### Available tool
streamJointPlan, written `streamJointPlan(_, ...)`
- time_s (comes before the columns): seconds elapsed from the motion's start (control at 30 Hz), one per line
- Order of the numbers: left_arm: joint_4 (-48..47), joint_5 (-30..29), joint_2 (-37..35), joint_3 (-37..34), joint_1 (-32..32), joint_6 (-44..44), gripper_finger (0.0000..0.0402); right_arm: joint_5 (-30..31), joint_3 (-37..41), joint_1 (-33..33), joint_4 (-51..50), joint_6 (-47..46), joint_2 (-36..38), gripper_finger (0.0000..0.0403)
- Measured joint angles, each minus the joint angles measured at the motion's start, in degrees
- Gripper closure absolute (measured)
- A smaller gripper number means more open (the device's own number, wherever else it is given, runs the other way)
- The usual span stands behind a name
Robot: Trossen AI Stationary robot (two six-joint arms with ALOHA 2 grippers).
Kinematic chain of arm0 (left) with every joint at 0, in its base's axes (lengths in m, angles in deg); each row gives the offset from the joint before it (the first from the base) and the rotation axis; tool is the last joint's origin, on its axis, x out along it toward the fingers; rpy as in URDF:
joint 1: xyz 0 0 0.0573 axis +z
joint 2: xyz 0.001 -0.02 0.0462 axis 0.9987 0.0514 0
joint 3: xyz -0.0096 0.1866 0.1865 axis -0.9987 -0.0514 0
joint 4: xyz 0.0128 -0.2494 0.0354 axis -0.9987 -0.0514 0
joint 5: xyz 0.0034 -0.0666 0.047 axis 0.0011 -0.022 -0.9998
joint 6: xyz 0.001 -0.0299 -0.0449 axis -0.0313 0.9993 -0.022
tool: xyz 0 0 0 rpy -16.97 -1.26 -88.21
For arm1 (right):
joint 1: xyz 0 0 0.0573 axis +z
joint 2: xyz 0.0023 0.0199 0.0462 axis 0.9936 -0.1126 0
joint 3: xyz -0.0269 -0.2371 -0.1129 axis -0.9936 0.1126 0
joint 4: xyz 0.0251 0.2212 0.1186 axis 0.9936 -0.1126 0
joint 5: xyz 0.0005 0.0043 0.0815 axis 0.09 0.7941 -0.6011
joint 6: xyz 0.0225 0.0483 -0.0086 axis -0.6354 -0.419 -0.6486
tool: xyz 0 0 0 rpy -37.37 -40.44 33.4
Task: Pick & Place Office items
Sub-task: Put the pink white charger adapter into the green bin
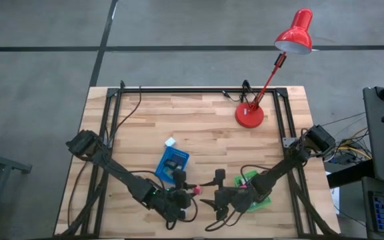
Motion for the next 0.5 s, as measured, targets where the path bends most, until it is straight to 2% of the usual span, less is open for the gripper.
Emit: streamJointPlan(0.5,1.16,0.17,0.00,-0.01,0.00,-0.58,0.0284,0.40,0.03,-0.22,-0.02,-0.01,0.00,0.0170)
